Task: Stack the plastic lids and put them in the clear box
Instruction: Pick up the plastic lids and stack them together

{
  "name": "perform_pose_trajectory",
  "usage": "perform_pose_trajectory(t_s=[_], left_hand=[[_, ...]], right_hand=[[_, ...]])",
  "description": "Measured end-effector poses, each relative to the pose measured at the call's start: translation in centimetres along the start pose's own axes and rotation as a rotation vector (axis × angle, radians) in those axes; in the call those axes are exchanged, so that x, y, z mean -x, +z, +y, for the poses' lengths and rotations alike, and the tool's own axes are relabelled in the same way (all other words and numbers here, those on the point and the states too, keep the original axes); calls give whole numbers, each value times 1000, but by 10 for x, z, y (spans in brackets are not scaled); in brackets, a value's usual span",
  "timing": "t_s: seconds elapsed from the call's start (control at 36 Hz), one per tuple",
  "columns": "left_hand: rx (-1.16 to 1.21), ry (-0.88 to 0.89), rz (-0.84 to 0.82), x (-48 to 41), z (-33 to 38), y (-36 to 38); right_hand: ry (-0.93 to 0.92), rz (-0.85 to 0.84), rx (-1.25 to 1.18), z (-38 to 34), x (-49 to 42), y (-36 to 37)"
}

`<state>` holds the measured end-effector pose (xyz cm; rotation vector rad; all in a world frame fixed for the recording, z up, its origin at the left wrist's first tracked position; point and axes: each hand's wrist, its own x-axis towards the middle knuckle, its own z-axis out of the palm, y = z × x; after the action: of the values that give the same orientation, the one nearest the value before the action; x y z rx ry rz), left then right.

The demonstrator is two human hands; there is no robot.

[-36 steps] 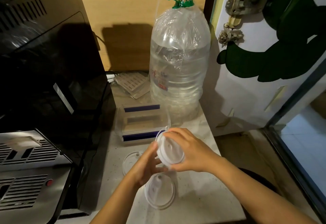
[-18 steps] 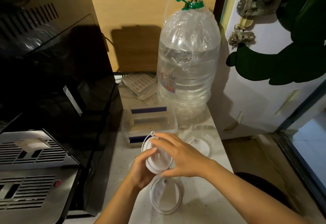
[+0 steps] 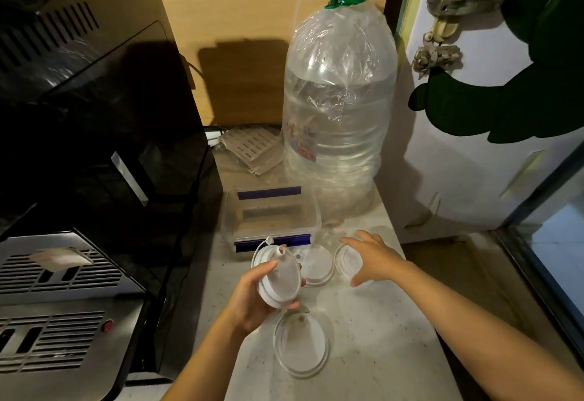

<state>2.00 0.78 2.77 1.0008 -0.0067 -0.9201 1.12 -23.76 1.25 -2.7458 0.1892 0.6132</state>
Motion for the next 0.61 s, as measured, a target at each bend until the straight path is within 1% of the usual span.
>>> perform_pose_trajectory(t_s=[0.17, 0.39, 0.61], left_hand=[[32, -13, 28, 1, 1, 0], [15, 13, -7, 4, 2, -1], [6, 13, -24, 9, 4, 2]], right_hand=[[15, -6, 20, 2, -6, 8], [34, 13, 12, 3, -6, 9], [45, 118, -61, 4, 5, -12]])
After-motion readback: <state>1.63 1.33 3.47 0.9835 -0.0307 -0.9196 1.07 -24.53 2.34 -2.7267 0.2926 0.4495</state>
